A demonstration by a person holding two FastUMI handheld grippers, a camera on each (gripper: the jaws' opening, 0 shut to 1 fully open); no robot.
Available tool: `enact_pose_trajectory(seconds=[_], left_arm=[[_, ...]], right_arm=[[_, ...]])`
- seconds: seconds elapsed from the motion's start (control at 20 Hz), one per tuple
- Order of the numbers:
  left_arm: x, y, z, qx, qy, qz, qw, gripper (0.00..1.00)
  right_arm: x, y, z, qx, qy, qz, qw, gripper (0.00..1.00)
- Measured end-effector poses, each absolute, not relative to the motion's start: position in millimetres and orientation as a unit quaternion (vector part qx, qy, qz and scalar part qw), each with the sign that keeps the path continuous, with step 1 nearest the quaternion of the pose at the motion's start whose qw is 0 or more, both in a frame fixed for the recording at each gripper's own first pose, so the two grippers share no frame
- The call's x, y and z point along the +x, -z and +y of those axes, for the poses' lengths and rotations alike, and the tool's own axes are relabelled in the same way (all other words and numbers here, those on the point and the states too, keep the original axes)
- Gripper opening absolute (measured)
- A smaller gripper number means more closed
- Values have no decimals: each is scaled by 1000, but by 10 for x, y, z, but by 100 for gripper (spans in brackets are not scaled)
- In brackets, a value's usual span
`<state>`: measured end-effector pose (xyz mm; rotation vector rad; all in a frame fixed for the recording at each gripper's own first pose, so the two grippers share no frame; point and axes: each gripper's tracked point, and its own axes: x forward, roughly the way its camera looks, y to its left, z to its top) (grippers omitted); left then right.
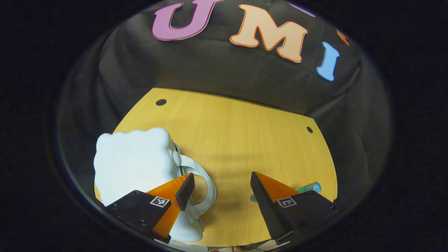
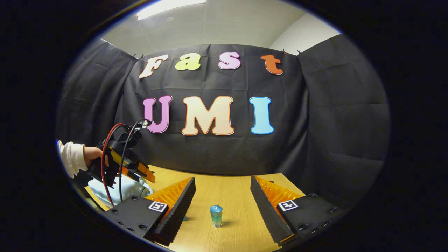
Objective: First open the suitcase, pack the skin care products into it, and then close the suitcase.
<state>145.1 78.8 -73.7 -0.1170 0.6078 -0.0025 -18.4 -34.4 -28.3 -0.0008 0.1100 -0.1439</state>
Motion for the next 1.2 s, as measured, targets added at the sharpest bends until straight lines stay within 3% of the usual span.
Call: enact_pose_trajectory(seconds=[0.4, 0.55, 0.8, 1.05, 1.2], left_arm=[[1668, 1242, 953, -56, -19, 410, 910, 95], [1697, 1370, 909, -68, -26, 441, 894, 86], [1697, 1555, 952, -73, -55, 481, 872, 79], [1692, 1653, 1008, -88, -70, 498, 860, 52], [1688, 1672, 1006, -77, -73, 505, 857, 48]], right_arm=[[-154, 373, -480, 5, 88, 69, 994, 98], [-149, 430, -529, 10, 91, 78, 993, 98], [-142, 435, -618, 8, 98, 79, 992, 99], [-171, 447, -751, 9, 109, 81, 991, 99], [-190, 469, -801, 15, 114, 83, 990, 100]])
